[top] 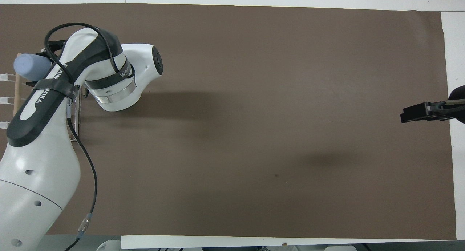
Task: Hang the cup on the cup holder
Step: 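Carry the cup to the rack with the left gripper while the right gripper withdraws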
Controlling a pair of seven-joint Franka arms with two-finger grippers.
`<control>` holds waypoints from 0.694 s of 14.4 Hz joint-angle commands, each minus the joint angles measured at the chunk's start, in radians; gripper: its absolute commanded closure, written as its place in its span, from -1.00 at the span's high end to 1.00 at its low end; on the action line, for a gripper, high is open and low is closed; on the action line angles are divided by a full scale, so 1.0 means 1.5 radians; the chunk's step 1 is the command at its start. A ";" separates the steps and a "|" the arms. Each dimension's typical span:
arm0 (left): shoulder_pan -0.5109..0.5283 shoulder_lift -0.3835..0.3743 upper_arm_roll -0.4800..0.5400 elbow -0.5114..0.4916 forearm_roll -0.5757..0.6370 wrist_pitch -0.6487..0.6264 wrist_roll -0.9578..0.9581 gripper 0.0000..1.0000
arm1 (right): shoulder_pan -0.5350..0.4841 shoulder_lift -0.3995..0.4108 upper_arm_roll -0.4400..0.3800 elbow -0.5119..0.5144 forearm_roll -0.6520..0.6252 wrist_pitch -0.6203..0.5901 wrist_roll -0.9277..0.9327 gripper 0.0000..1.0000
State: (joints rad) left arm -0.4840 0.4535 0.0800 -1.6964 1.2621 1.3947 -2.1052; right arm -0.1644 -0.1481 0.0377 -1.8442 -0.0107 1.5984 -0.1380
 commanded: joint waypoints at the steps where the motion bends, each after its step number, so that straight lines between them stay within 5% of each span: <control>1: 0.001 -0.006 -0.005 -0.012 0.036 -0.007 -0.008 -1.00 | -0.011 0.023 0.007 0.101 -0.025 -0.092 -0.009 1.00; 4: 0.026 -0.004 -0.005 -0.013 0.059 0.005 -0.008 -1.00 | -0.012 0.071 0.007 0.225 -0.027 -0.194 -0.007 1.00; 10: 0.041 -0.005 -0.006 -0.030 0.062 0.044 -0.009 -1.00 | -0.030 0.049 0.007 0.163 -0.035 -0.163 -0.008 1.00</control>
State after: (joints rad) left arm -0.4339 0.4562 0.0786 -1.7166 1.3314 1.4372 -2.1052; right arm -0.1943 -0.0604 0.0370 -1.5610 -0.0428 1.3368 -0.1389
